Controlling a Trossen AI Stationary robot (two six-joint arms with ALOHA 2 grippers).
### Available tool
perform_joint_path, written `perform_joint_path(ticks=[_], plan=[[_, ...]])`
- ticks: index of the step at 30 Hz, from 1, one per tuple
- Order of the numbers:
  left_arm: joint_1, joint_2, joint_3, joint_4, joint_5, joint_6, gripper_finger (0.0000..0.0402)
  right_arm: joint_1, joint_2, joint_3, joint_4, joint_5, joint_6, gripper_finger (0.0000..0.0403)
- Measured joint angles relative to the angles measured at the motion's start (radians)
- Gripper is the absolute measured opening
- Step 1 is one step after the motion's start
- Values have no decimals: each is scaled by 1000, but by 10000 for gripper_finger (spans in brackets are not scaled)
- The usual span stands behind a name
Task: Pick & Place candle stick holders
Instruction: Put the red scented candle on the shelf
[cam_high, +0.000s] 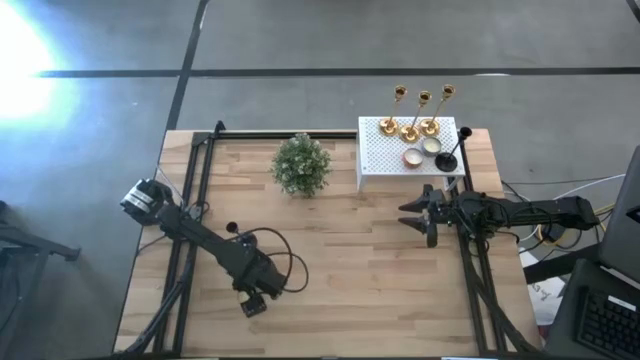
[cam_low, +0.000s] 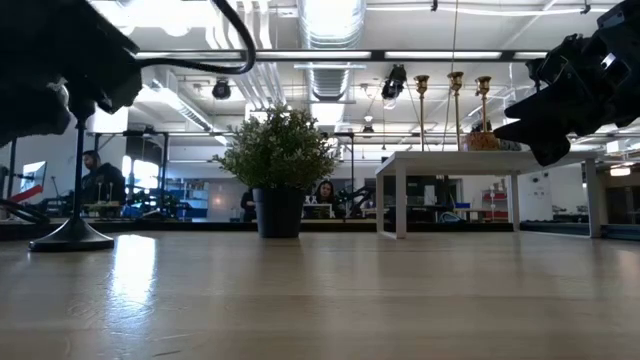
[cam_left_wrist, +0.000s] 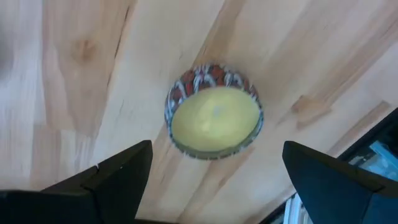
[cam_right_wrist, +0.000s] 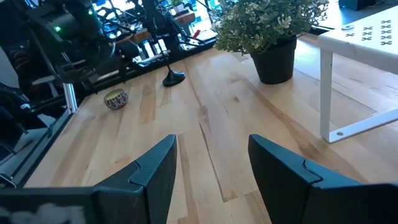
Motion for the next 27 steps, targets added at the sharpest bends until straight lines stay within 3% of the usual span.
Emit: perform_joint_path(ticks=[7, 27], plan=[[1, 0, -5, 22, -97, 0, 365, 0, 0, 0, 0, 0, 0, 192], [-41, 0, -42, 72, -95, -5, 365, 0, 0, 0, -2, -1, 0, 192]])
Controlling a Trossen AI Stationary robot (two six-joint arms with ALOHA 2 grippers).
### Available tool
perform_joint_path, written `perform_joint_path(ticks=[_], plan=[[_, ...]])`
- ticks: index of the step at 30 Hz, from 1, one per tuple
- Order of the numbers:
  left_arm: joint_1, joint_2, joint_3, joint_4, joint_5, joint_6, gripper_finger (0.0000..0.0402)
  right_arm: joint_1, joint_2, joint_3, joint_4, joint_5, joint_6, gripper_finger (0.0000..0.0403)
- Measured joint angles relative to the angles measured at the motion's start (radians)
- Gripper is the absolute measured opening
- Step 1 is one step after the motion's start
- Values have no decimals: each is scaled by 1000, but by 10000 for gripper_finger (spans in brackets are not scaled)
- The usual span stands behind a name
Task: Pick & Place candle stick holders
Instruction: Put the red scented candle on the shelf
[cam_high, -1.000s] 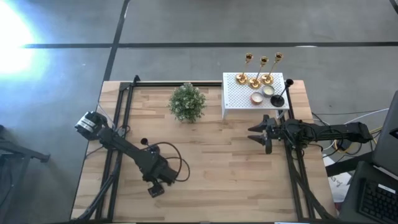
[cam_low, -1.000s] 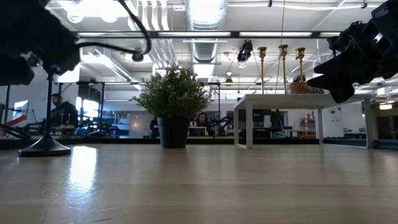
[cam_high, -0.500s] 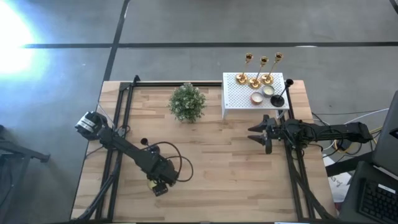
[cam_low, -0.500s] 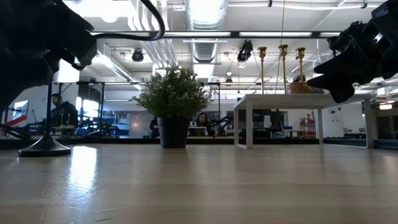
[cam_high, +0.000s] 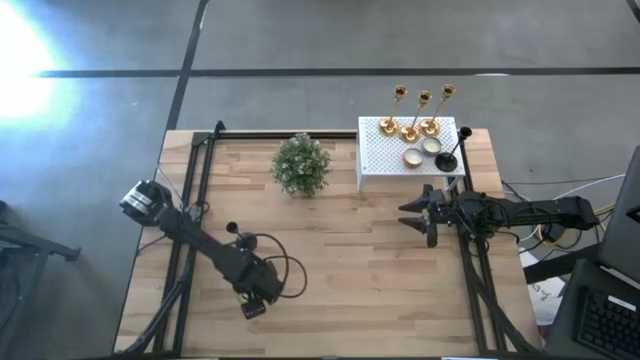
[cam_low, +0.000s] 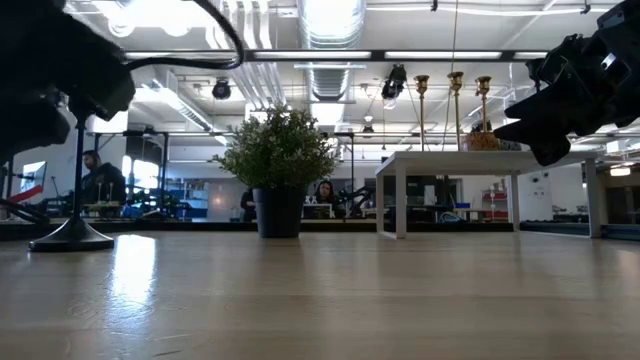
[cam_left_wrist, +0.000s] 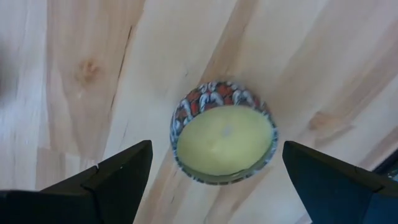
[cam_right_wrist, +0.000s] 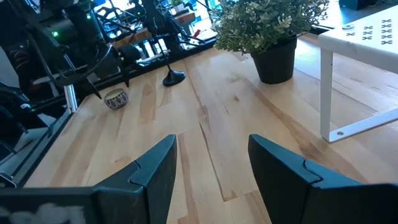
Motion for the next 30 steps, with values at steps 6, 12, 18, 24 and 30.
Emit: perform_joint_path(ticks=[6, 12, 18, 24, 30], plan=[[-11, 0, -40, 48, -11, -7, 365, 0, 0, 0, 0, 0, 5, 192], [-15, 0, -98, 132, -11, -4, 365, 0, 0, 0, 1, 0, 8, 192], [-17, -4, -160, 171, -11, -29, 365, 0, 0, 0, 1, 0, 8, 192], [-17, -6, -174, 185, -28, -33, 365, 0, 0, 0, 3, 0, 8, 192], [-18, -5, -175, 200, -53, -22, 365, 0, 0, 0, 3, 0, 8, 192]])
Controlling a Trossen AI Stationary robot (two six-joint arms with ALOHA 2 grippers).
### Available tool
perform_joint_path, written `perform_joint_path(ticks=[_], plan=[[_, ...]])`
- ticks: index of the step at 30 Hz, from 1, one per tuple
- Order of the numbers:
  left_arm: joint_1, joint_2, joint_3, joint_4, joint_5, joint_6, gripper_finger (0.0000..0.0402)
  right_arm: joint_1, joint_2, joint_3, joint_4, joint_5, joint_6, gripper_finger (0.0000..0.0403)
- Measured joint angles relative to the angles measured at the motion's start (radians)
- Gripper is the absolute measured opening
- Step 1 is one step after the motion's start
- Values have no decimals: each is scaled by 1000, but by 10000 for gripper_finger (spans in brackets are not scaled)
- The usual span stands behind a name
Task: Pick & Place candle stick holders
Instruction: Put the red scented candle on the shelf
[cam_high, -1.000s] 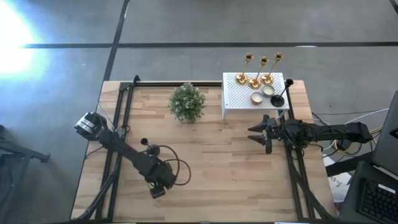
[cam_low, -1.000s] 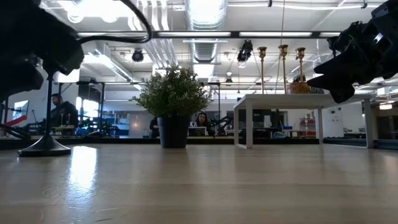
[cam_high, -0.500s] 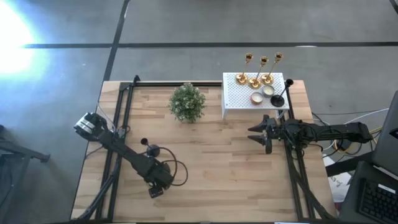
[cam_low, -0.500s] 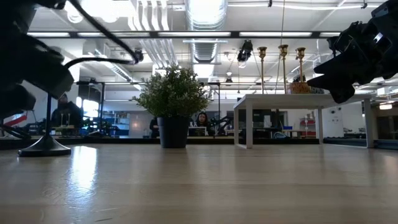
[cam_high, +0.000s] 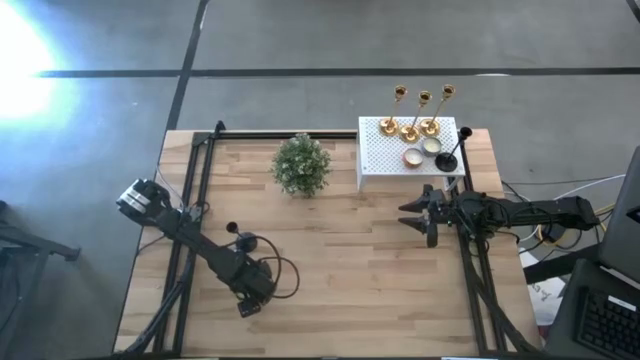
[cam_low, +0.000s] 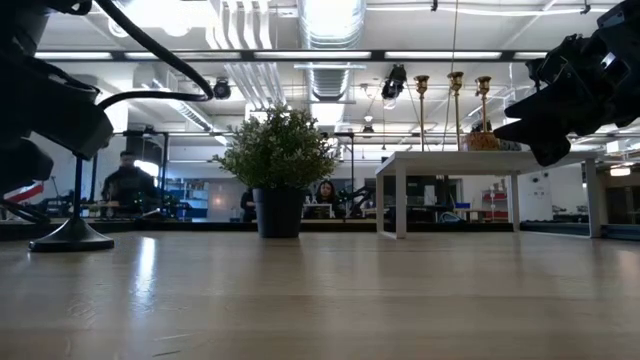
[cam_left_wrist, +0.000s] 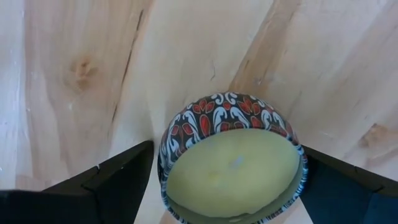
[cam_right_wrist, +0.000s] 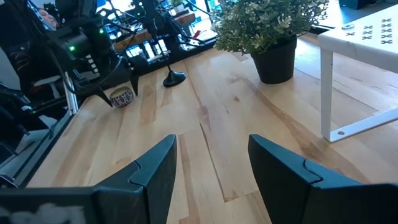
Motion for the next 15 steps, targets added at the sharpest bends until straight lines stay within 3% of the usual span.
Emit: perform_joint_path(ticks=[15], plan=[[-4, 3, -2, 19, -47, 12, 365, 0, 0, 0, 0, 0, 0, 192]])
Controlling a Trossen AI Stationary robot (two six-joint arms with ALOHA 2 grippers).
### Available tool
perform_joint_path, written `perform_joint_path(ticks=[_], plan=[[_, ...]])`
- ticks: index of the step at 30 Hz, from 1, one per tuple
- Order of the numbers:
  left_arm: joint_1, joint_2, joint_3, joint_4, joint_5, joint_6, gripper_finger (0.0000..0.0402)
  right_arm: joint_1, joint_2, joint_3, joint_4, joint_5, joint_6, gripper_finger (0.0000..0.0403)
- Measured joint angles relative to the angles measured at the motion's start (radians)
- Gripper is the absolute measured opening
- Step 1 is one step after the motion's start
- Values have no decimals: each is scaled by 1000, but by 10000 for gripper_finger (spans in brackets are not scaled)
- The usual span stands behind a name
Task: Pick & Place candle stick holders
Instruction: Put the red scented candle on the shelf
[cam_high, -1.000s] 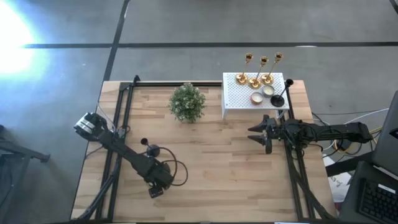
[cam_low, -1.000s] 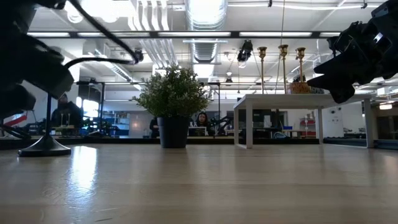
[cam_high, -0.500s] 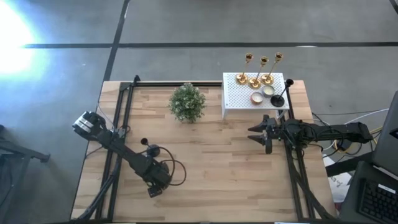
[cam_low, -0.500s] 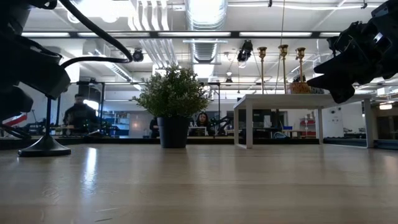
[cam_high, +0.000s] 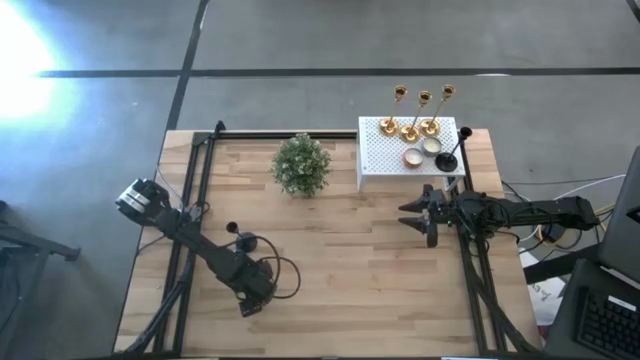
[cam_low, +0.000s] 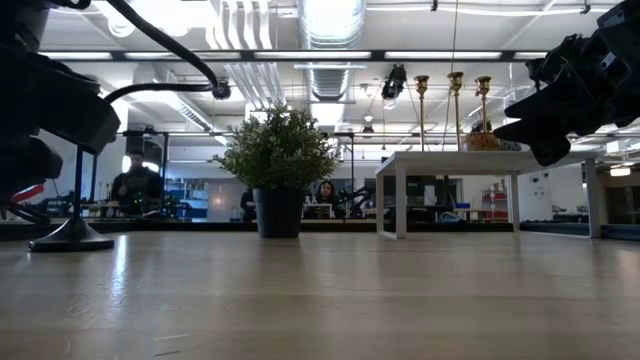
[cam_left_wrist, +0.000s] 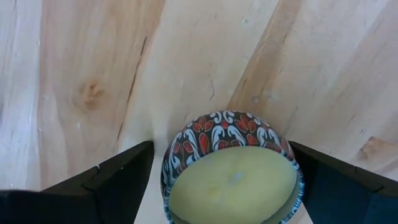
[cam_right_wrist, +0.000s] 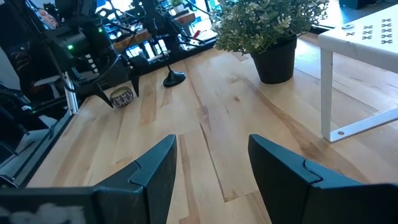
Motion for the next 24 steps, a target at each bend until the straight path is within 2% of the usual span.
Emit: perform_joint_path(ticks=[6, 14, 24], plan=[[-9, 1, 0, -5, 3, 3, 352, 0, 0, 0, 0, 0, 0, 192], [-12, 2, 0, -15, 20, 22, 300, 0, 0, 0, 0, 0, 0, 192], [-8, 0, 9, -26, 28, 69, 300, 0, 0, 0, 0, -1, 0, 192]])
